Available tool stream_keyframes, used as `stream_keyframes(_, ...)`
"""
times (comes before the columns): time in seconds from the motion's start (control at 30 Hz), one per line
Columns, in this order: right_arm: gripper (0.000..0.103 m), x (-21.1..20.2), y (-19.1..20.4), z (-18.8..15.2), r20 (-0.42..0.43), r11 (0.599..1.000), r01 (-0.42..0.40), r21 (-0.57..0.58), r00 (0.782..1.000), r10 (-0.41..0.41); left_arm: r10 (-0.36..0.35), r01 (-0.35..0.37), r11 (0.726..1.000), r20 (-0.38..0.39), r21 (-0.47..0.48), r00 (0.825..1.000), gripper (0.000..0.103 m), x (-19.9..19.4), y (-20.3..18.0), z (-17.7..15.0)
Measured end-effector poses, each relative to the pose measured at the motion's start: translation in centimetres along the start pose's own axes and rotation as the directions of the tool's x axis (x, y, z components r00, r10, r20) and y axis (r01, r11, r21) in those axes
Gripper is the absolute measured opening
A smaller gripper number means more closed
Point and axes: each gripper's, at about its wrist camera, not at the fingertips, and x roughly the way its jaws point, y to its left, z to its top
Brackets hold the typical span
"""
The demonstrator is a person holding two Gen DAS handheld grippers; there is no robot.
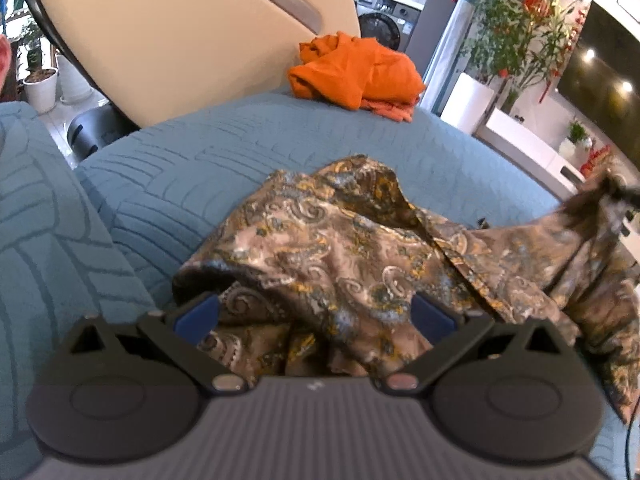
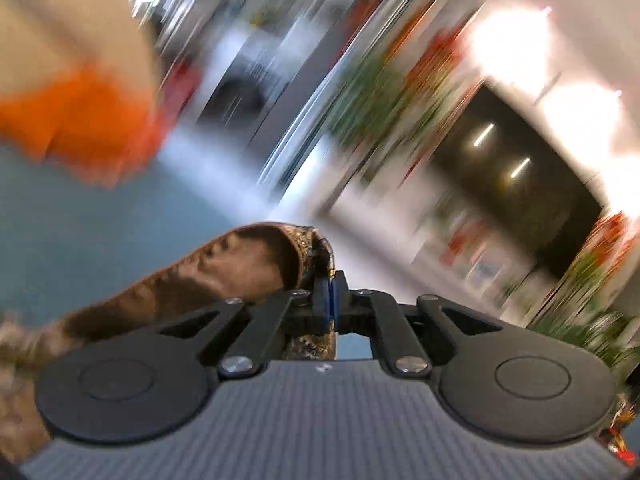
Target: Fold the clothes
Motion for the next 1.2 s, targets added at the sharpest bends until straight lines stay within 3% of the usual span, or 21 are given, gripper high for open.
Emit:
stream_keyframes(0.07,0.018,-0.3,-0.3,-0.9,0.017,0.998,-0.015,0.058,1.0,0.014,0.0,0.0,1.0,0.001,0.005,1.0,0.103,0.1,0.0,-0.1)
stream_keyframes(0.13,0.023,-2.1,-0.8,-2.0,0.095,0.992,-0.01,0.129,0.995,-0.003,-0.004,0.004,1.0,0.004,0.006,1.0,0.103,0.0,-0.1,-0.1)
stream_keyframes(0.17,0.025,-4.2,-0.8,-3.1,0.174,0.986,-0.033,0.163,0.985,0.004,-0.005,0.005,1.0,0.004,0.006,1.0,0.103,-0.1,-0.1,-0.1)
stream_keyframes(0.2,0.033,-6.9,-0.5,-4.5,0.265,0.976,-0.117,0.182,0.962,0.066,-0.007,0.007,1.0,0.005,0.006,1.0,0.103,-0.1,-0.2,-0.1)
stream_keyframes(0.23,0.051,-9.4,-0.1,-6.0,0.346,0.96,-0.206,0.187,0.929,0.132,-0.009,0.009,1.0,0.006,0.006,1.0,0.103,-0.2,-0.2,-0.1)
stream_keyframes(0.27,0.063,-11.3,0.7,-7.3,0.385,0.937,-0.311,0.16,0.894,0.231,-0.011,0.011,1.0,0.008,0.007,1.0,0.103,-0.3,-0.2,-0.1)
stream_keyframes(0.3,0.086,-12.9,1.7,-8.6,0.405,0.906,-0.407,0.119,0.853,0.33,-0.012,0.011,1.0,0.009,0.008,1.0,0.103,-0.3,-0.3,-0.1)
stream_keyframes(0.4,0.089,-16.5,6.0,-11.7,0.383,0.843,-0.536,-0.038,0.772,0.508,-0.009,0.009,1.0,0.009,0.017,1.0,0.103,-0.5,-0.5,-0.2)
stream_keyframes(0.43,0.089,-17.4,8.0,-12.6,0.351,0.845,-0.527,-0.09,0.777,0.522,-0.006,0.006,1.0,0.01,0.02,1.0,0.103,-0.5,-0.5,-0.2)
stream_keyframes(0.57,0.089,-16.6,12.7,-13.9,0.242,0.879,-0.454,-0.147,0.845,0.477,0.017,-0.017,1.0,0.014,0.027,1.0,0.103,-0.7,-0.5,-0.2)
stream_keyframes(0.6,0.087,-16.2,13.3,-14.0,0.225,0.892,-0.427,-0.148,0.863,0.451,0.022,-0.022,0.999,0.013,0.028,1.0,0.103,-0.7,-0.4,-0.2)
stream_keyframes(0.67,0.065,-15.5,14.0,-14.1,0.191,0.91,-0.388,-0.147,0.891,0.411,0.035,-0.036,0.999,0.009,0.031,0.999,0.103,-0.5,-0.3,-0.3)
stream_keyframes(0.73,0.029,-15.2,14.4,-14.1,0.168,0.917,-0.375,-0.137,0.903,0.395,0.041,-0.041,0.999,0.003,0.027,0.999,0.103,-0.3,-0.2,-0.3)
stream_keyframes(0.83,0.01,-15.6,14.3,-14.2,0.149,0.918,-0.378,-0.121,0.907,0.393,0.031,-0.031,0.999,0.004,0.025,1.0,0.103,-0.3,-0.2,-0.2)
stream_keyframes(0.9,0.008,-16.8,13.6,-14.1,0.173,0.909,-0.401,-0.114,0.893,0.415,0.026,-0.026,0.999,0.005,0.023,1.0,0.103,-0.4,-0.2,-0.1)
stream_keyframes(0.97,0.006,-19.5,12.9,-13.7,0.222,0.893,-0.435,-0.118,0.865,0.451,0.018,-0.018,1.0,0.006,0.014,1.0,0.103,-0.4,0.0,0.0)
stream_keyframes(1.07,0.005,-24.6,12.4,-13.7,0.291,0.853,-0.5,-0.151,0.802,0.522,0.0,0.0,1.0,0.012,-0.03,1.0,0.103,-0.8,0.7,0.4)
stream_keyframes(1.13,0.005,-29.5,12.5,-14.6,0.324,0.781,-0.591,-0.201,0.712,0.622,-0.002,0.004,0.998,0.033,-0.062,0.999,0.103,-1.3,1.3,0.7)
stream_keyframes(1.2,0.005,-32.5,12.8,-15.3,0.319,0.722,-0.65,-0.235,0.651,0.689,0.002,0.004,0.996,0.059,-0.09,0.998,0.103,-1.9,1.9,0.9)
